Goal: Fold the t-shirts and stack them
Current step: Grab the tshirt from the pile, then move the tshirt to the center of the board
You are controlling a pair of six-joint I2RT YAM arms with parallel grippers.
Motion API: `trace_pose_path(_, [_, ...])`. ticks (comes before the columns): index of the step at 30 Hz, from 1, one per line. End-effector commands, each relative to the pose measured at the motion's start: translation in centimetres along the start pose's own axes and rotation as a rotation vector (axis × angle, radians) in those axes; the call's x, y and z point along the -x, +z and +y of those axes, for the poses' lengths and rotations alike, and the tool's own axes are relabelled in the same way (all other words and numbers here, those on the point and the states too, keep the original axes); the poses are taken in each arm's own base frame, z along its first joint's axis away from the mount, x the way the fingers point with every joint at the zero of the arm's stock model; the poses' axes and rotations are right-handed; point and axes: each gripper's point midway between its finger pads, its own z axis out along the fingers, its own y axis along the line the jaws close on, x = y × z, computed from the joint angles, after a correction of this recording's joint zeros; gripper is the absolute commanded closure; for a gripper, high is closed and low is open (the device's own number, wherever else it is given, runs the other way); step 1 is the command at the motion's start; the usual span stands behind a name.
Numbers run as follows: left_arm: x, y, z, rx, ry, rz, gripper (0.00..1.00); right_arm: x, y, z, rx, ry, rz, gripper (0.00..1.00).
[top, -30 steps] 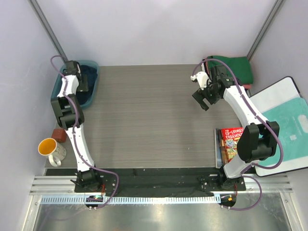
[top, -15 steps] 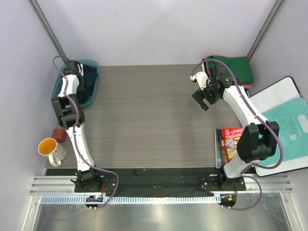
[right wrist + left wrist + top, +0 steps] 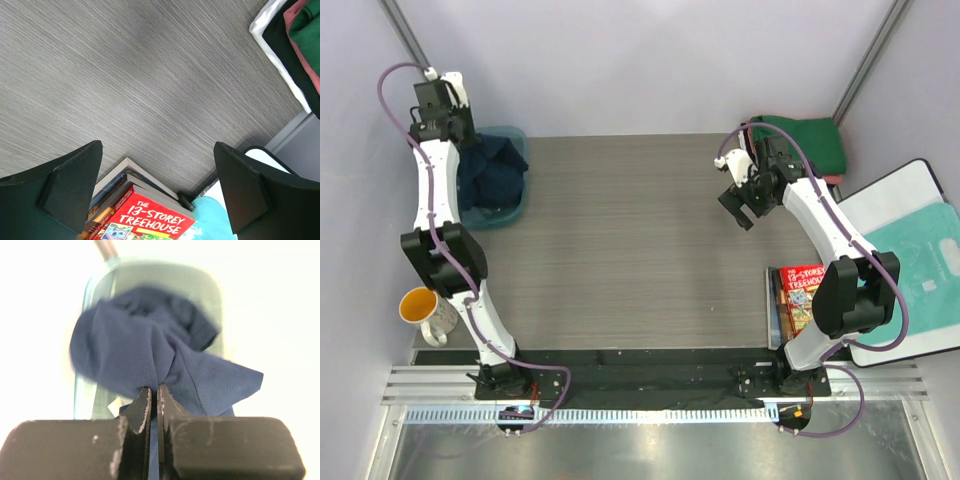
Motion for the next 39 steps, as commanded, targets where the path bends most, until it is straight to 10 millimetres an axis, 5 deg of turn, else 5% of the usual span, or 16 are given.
trace_pose_path(1, [5.5,-4.9,-3.7,-0.152,0.007,-0.165,1.0,1.5,-1.2,-0.5,-0.03,-0.02,-0.053,0.02])
trace_pose_path(7, [7.6,-12.5,-14.5,-0.577,0.094,-0.223,1.0,1.8,-1.6,-0.8,-0.047,-0.025,-0.061,0.02])
trace_pose_path(12, [5.6,-19.8,-26.2,-0.895,0.215,-0.202,1.0,2.0,-2.5,-1.3,-0.088,-0.021,-0.084,0.02])
trace_pose_path(16, [3.9,-23.1,-33.2,-1.023,0.238,-0.179,0.98,2.3,-3.1,-1.7,-0.118,-0.006,-0.111,0.02])
trace_pose_path(17, [3.7,-23.2,-34.7,-1.047,0.243,-0.184,0.38,2.5,-3.4,-1.7,-0.123,-0.002,-0.118,0.02])
trace_pose_path(18, [3.0,-22.6,-35.2,-1.053,0.236,-0.162,0.01,2.6,-3.6,-1.8,-0.128,-0.001,-0.123,0.02])
trace_pose_path(22, [2.4,-19.9,-34.7,-0.987,0.192,-0.121,0.0,3.1,-4.6,-2.0,-0.142,0.009,-0.15,0.01])
trace_pose_path(26, [1.3,-16.3,-30.5,-0.84,0.155,-0.091,0.0,4.1,-5.8,-0.7,-0.076,-0.021,-0.187,0.01])
trace_pose_path(34, [-1.7,-10.6,-22.6,-0.546,0.196,-0.006,0.0,4.1,-3.3,7.8,0.188,-0.223,-0.128,0.01])
trace_pose_path(39, [-6.9,-8.5,-21.9,-0.552,0.319,0.145,0.0,3.5,-1.8,13.4,0.349,-0.383,-0.066,0.01])
